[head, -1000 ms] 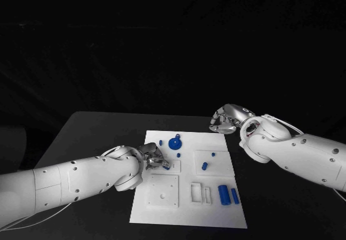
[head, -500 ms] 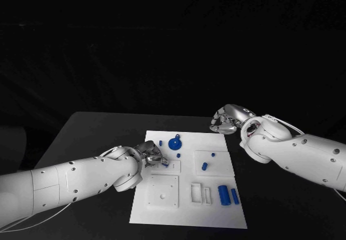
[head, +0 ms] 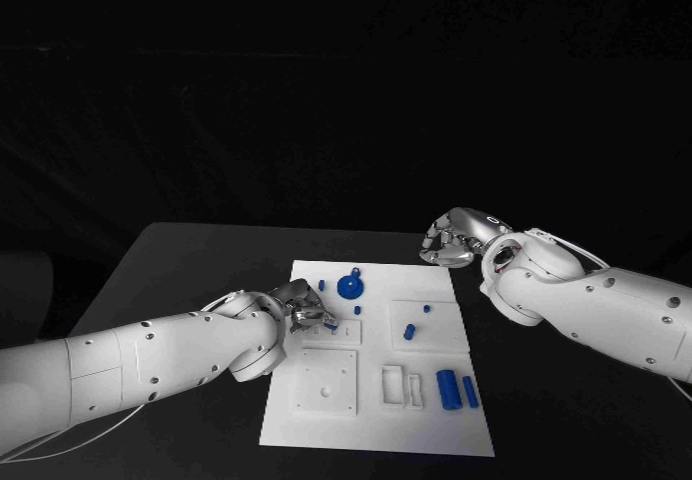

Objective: Assemble the parts on the task board

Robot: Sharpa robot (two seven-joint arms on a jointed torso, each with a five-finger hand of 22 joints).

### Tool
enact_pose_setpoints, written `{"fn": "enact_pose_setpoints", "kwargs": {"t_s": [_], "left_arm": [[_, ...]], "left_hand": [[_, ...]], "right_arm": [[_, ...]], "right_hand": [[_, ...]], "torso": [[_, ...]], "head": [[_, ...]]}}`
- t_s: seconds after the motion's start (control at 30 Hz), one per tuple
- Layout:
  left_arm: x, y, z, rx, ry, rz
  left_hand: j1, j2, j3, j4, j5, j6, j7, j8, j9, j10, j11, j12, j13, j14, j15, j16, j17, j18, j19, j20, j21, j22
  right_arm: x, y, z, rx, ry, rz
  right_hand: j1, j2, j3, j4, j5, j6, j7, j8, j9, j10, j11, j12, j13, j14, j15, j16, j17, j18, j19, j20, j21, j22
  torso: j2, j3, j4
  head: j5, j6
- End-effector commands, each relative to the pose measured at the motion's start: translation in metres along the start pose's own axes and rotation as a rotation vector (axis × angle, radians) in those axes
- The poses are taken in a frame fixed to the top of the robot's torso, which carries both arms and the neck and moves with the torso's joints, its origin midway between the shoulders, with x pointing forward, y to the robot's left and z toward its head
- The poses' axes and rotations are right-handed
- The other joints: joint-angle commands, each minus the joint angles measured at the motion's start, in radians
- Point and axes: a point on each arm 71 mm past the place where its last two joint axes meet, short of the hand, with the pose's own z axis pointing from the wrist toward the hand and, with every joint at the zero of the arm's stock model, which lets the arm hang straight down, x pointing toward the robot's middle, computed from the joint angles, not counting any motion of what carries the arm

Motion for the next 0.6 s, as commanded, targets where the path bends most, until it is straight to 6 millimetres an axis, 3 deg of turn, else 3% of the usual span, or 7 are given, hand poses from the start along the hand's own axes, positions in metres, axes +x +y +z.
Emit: {"fn": "enact_pose_setpoints", "kwargs": {"t_s": [0.03, 0.23, 0.3, 0.6], "left_arm": [[0.0032, -0.0021, 0.0001, -0.002, 0.029, 0.012], [0.0039, -0.003, 0.001, -0.001, 0.033, 0.026], [0.0041, -0.0037, 0.0012, 0.002, 0.033, 0.035], [0.0046, -0.0056, 0.0025, 0.009, 0.028, 0.056]], "left_hand": [[0.005, 0.013, 0.002, 0.005, -0.006, 0.183, -0.097, 0.003, 0.357, -0.033, -0.03, 0.002, -0.002, 0.03, -0.062, 0.005, -0.001, 0.016, -0.005, -0.136, 0.004, -0.001], [0.005, 0.004, 0.001, 0.001, -0.03, 0.182, -0.097, 0.003, 0.355, -0.033, -0.03, 0.003, -0.005, 0.029, -0.061, 0.007, -0.005, 0.017, -0.008, -0.137, 0.007, -0.004], [0.006, -0.003, 0.001, -0.001, -0.069, 0.182, -0.097, 0.003, 0.353, -0.033, -0.029, 0.004, -0.009, 0.028, -0.061, 0.008, -0.01, 0.018, -0.01, -0.137, 0.011, -0.009], [0.012, -0.025, -0.004, -0.004, -0.156, 0.183, -0.097, 0.004, 0.35, -0.033, -0.03, 0.008, -0.016, 0.027, -0.062, 0.013, -0.019, 0.021, -0.013, -0.137, 0.019, -0.02]], "right_arm": [[0.0003, 0.0006, -0.0001, -0.007, 0.007, -0.006], [0.0004, 0.0009, -0.0001, -0.007, 0.007, -0.005], [0.0004, 0.001, -0.0001, -0.007, 0.007, -0.005], [0.0003, 0.001, -0.0002, -0.008, 0.007, -0.005]], "right_hand": [[0.004, 0.002, -0.004, 0.002, 0.006, 0.005, 0.013, -0.006, -0.002, -0.006, 0.0, -0.005, -0.001, -0.001, -0.002, -0.004, 0.001, 0.058, -0.002, -0.006, -0.006, 0.004], [0.003, 0.002, -0.004, 0.002, 0.007, 0.005, 0.013, -0.006, -0.002, -0.006, 0.0, -0.005, -0.001, -0.001, -0.002, -0.004, 0.001, 0.058, -0.002, -0.006, -0.006, 0.004], [0.003, 0.002, -0.005, 0.002, 0.008, 0.005, 0.013, -0.006, -0.002, -0.006, 0.0, -0.005, -0.001, -0.001, -0.002, -0.004, 0.001, 0.058, -0.002, -0.006, -0.006, 0.004], [0.003, 0.002, -0.005, 0.002, 0.009, 0.005, 0.013, -0.006, -0.002, -0.006, 0.0, -0.005, -0.001, -0.001, -0.002, -0.004, 0.001, 0.058, -0.002, -0.006, -0.007, 0.004]], "torso": [[0.0, 0.0, -0.0004], [0.0, 0.0, 0.0001], [0.0, -0.0001, 0.0001], [0.0, 0.0003, -0.0006]], "head": [[0.0, -0.001], [0.001, -0.002], [0.001, -0.002], [0.002, -0.004]]}}
